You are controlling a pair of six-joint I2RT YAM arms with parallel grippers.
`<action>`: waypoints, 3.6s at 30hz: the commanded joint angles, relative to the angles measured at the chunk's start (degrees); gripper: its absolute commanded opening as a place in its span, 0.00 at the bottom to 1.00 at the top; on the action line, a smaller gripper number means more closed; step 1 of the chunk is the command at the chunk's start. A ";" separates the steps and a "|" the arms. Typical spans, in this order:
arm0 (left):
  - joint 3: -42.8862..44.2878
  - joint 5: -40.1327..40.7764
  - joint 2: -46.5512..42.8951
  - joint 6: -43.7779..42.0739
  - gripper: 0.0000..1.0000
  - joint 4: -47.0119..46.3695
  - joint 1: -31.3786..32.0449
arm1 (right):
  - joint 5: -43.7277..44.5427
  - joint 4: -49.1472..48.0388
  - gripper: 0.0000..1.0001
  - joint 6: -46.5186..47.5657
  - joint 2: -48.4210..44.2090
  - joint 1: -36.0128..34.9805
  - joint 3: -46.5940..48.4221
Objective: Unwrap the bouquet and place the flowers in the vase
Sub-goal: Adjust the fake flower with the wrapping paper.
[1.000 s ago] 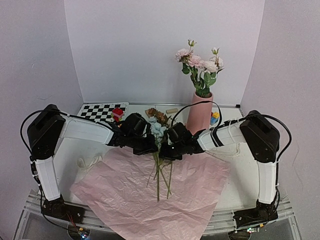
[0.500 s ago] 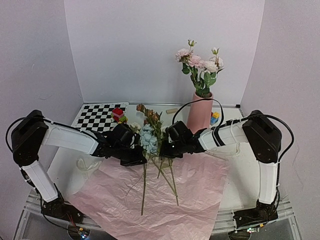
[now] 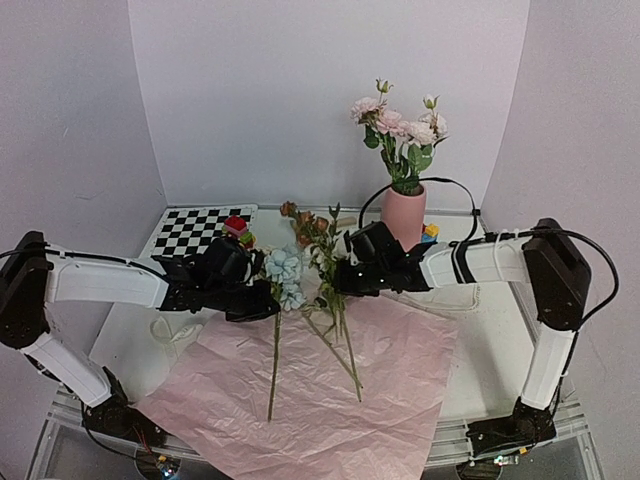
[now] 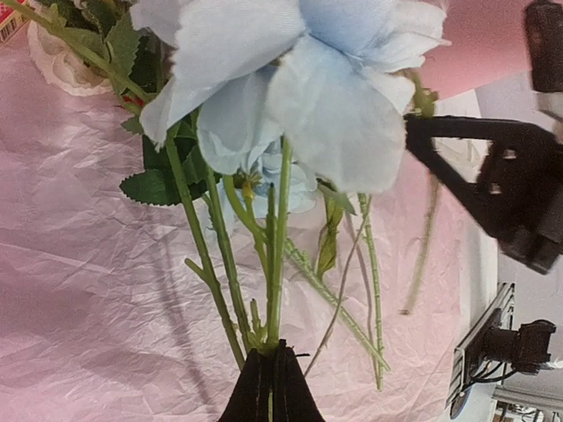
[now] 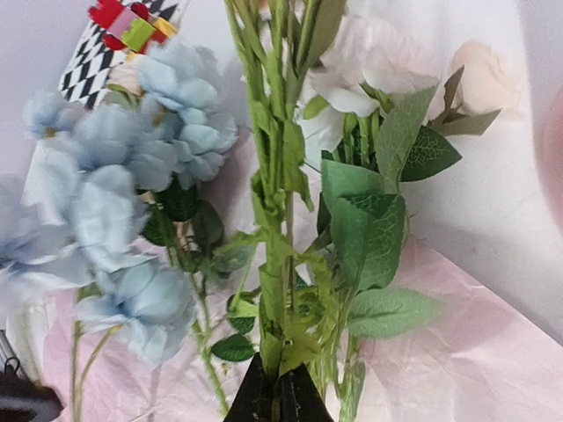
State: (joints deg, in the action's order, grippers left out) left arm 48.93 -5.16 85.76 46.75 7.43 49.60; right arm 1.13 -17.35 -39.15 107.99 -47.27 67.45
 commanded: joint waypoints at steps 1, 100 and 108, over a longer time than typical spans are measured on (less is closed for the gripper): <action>4.87 3.11 1.20 -1.44 0.00 2.71 0.23 | 2.00 2.81 0.07 3.55 -7.00 -0.08 0.07; 4.03 2.77 -2.75 -7.50 0.00 18.04 0.23 | -9.33 -31.83 0.07 -28.75 0.84 -4.93 -8.62; 5.73 13.71 -5.68 -4.39 0.00 24.53 0.16 | -10.36 -31.44 0.06 -25.89 -2.00 -2.87 -11.00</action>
State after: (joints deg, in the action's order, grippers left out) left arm 52.69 0.75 83.64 40.55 26.67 49.78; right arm -9.30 -48.78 -68.00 110.69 -50.66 57.73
